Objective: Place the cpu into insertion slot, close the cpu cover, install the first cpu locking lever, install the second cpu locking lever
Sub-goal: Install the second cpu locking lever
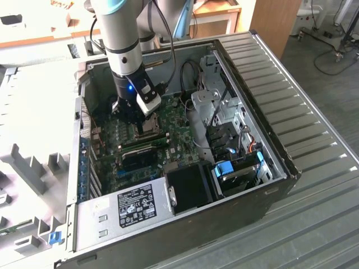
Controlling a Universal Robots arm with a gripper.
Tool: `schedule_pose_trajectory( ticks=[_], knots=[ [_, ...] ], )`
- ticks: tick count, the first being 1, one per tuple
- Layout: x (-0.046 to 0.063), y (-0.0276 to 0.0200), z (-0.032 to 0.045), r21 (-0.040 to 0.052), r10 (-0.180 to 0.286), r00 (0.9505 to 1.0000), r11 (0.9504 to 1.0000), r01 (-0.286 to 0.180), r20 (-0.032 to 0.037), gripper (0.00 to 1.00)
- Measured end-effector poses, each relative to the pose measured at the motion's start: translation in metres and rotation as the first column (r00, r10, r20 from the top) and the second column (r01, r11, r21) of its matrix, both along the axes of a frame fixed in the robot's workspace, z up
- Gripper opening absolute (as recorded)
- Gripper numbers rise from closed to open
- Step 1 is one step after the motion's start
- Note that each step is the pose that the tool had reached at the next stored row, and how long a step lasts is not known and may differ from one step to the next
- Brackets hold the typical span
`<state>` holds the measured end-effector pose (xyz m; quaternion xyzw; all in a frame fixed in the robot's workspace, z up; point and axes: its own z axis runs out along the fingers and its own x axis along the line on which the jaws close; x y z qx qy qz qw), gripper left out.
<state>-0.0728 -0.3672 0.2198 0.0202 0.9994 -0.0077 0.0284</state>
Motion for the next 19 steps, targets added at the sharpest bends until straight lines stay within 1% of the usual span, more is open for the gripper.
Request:
schedule_pose_trajectory(
  ticks=[8,19],
  knots=[
    [-0.0005,0.0000,-0.0008,0.0000,0.000,1.0000,1.0000,0.000,0.0001,0.11],
    [-0.0027,0.0000,-0.0052,0.0000,0.000,1.0000,1.0000,0.000,0.0000,0.11]
  ],
)
